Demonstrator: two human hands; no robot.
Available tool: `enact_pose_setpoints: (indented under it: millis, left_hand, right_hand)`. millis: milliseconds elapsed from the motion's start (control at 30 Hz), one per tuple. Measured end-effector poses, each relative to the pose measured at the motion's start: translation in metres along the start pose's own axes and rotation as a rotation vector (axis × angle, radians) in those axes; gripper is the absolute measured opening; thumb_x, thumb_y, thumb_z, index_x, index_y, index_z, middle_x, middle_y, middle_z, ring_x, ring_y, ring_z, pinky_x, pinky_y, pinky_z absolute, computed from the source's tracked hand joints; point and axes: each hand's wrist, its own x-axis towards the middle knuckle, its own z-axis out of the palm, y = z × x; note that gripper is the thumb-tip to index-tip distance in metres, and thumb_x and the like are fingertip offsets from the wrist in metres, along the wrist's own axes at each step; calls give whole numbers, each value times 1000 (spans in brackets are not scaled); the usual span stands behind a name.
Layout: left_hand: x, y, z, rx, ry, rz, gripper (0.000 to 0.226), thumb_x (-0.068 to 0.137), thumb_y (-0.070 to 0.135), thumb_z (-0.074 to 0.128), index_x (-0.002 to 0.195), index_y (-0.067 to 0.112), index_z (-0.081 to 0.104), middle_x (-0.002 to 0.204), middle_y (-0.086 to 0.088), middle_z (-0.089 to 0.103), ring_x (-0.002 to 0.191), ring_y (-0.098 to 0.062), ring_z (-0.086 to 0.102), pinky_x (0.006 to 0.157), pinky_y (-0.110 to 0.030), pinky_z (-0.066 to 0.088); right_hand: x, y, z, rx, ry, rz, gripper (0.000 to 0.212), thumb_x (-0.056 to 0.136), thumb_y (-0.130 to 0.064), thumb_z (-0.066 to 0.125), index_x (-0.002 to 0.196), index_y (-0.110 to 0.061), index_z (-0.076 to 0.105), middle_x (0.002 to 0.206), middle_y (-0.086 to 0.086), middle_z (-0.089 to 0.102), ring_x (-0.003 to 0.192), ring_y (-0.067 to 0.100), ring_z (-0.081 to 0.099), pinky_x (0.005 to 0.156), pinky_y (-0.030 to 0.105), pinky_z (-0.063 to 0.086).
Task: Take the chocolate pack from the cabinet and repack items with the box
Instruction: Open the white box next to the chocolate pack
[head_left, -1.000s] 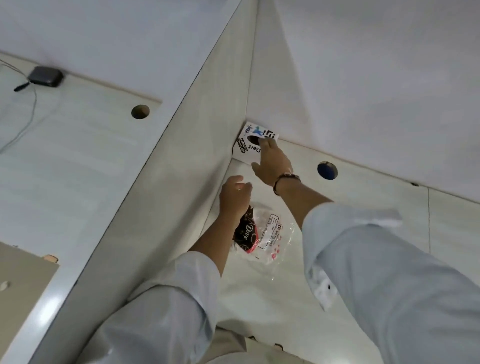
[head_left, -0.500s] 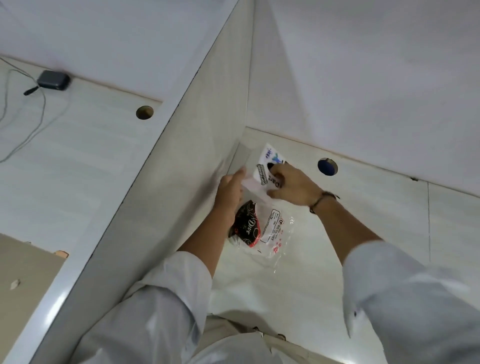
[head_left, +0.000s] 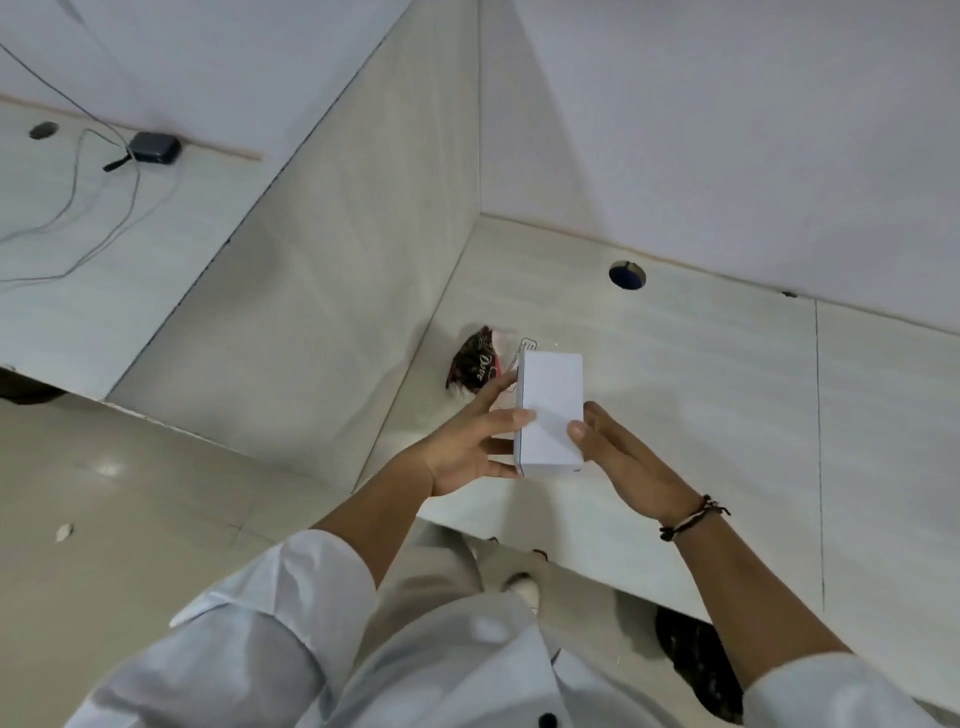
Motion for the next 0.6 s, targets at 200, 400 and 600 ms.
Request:
enact_pose_setpoints:
  millis: [200,400,600]
  left_hand:
    - [-7,-27,1,-10,-76,24,79,75,29,76,143,56,46,153,-13,54,138,-49,51,108,-74,40]
    - [-14,-30,-20,-231,-133,20,113,60,35,95,156,24,37,141,-14,54,122,-38,60,89,-58,58]
    - [-13,-52,-45,-420,-19,-104,72,70,27,63,140,10,55,133,-21,57,123,-47,53,105,-68,45]
  right_hand:
    - [-12,18,14,214,66,-14,62,82,-57,77,83,0,52,93,14,59,94,23,59,84,44,42]
    - [-26,35,-1,598,70,91,54,91,-32,71,132,2,64,139,25,64,124,37,63,111,50,44]
    - [-15,64,-2,441,128,326,29,96,-42,68,90,-14,71,89,-3,75,82,13,73,78,29,58]
